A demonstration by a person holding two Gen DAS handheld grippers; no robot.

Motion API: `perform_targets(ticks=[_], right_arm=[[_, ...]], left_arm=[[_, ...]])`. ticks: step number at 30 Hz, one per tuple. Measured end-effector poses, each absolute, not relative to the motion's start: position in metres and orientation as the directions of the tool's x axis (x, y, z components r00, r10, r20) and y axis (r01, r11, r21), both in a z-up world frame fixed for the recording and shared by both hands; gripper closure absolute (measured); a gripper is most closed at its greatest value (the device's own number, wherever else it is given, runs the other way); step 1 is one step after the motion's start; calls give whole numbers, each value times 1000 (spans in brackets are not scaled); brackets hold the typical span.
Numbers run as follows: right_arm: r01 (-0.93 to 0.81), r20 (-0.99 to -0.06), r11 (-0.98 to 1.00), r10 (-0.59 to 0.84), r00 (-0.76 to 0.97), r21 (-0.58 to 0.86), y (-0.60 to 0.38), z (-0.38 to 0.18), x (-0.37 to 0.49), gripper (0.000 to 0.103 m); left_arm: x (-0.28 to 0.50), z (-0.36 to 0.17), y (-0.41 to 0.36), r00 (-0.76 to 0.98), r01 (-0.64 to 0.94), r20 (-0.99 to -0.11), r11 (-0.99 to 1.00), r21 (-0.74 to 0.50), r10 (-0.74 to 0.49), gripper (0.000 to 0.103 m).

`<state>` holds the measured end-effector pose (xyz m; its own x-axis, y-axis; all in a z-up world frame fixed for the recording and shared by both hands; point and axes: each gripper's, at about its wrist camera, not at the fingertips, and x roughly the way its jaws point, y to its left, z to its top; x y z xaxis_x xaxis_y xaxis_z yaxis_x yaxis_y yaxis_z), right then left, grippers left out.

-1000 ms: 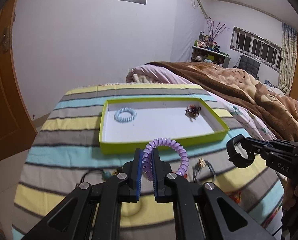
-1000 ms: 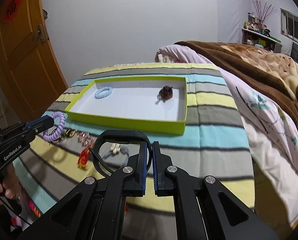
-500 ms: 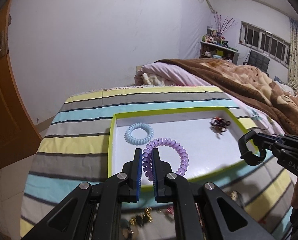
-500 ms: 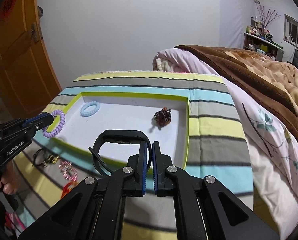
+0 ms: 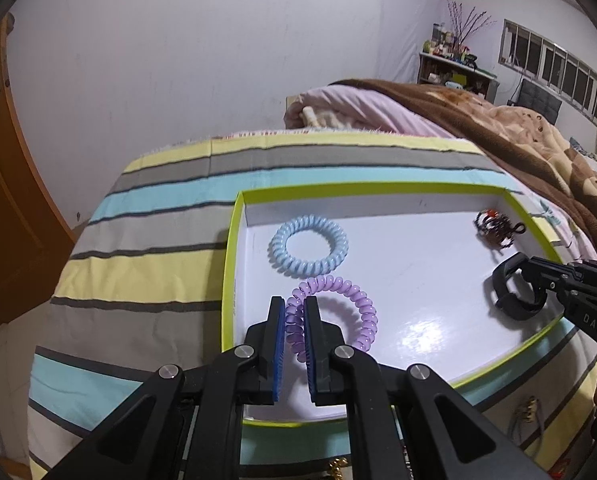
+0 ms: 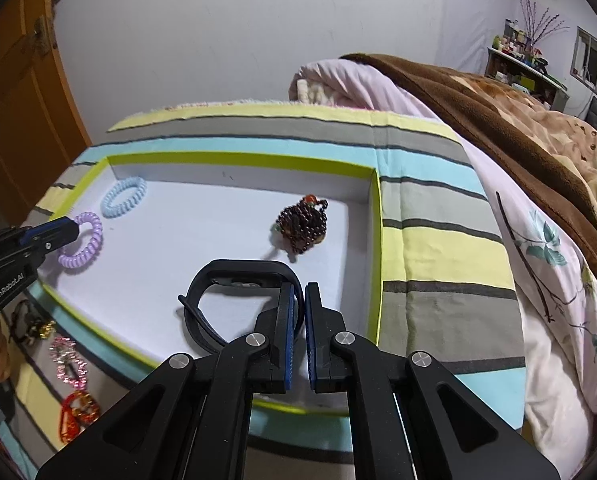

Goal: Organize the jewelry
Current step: 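Lower the purple coil into the green box with left tool while right releases the black band there, then open both tools and withdraw them from the green box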

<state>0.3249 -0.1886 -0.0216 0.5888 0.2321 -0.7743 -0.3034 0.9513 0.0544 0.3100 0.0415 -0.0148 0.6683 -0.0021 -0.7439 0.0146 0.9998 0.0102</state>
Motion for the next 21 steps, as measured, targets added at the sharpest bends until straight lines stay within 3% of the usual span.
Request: perform_targets(ticks=[9,12,16,21], right_arm=[[-310,-785,949,231,575,52,-187,-23,326,97],[-320,-780,946,242,577,57,-186,-22,324,89],[-324,-764,944,252,594,59,-185,-17,317,67],[-319,-747,945,260,612,67,-189,-8,309,67]], left_arm=[[313,-21,39,656,30,-755,1000,0,-19,93],[313,-20,40,653,33,-757,999,0,-21,93],[312,-19,40,654,35,-756,999,-10,-30,93],[303,-14,42,666,28,-745,999,-27,-38,93]])
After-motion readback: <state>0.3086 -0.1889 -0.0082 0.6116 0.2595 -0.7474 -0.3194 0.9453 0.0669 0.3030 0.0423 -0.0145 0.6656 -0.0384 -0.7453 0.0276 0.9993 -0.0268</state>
